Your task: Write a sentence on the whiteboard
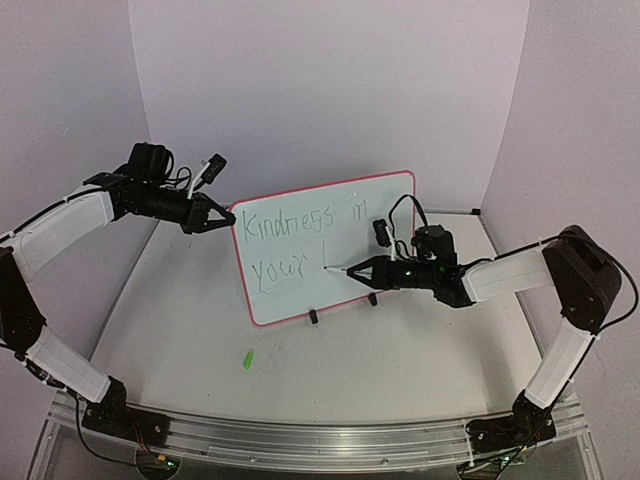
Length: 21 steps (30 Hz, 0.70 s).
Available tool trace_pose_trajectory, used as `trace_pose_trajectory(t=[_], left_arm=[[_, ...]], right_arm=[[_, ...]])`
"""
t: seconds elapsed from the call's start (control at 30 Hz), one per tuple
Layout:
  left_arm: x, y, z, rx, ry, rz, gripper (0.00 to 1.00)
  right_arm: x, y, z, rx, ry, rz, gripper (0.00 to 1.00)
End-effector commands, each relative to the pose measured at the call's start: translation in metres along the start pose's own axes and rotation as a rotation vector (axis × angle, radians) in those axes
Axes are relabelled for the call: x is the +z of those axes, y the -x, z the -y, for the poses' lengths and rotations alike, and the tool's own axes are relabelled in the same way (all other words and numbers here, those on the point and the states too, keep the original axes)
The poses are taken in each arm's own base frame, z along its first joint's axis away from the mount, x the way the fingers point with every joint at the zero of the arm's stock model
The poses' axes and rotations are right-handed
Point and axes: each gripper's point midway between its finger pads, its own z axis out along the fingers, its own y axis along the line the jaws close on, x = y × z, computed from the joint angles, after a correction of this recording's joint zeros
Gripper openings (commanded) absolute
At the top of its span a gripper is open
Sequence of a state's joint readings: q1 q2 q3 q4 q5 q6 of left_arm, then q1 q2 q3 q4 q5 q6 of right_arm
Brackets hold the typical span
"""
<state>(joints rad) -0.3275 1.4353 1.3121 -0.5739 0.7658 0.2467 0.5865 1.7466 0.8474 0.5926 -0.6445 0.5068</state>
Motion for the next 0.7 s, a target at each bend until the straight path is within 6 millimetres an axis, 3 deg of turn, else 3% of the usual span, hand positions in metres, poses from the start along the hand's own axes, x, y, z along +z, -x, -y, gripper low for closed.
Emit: trace_pose_trajectory(t=[0.0,0.27,0.67], left_arm=[[-0.002,0.006,0.012,0.037,-0.029,0.016,0.0],[-0.003,0.006,0.012,0.04,-0.028,0.017,0.0],[-0.003,0.006,0.012,0.039,-0.028,0.017,0.0]], right_arm=[[-0.008,0.034,-0.017,-0.048,0.027,0.106,0.0],[-0.017,0.052,-0.029,-0.073,0.031,0.161,0.0],[-0.016,0.039,-0.012,-0.045,-0.021,0.149,0.0]])
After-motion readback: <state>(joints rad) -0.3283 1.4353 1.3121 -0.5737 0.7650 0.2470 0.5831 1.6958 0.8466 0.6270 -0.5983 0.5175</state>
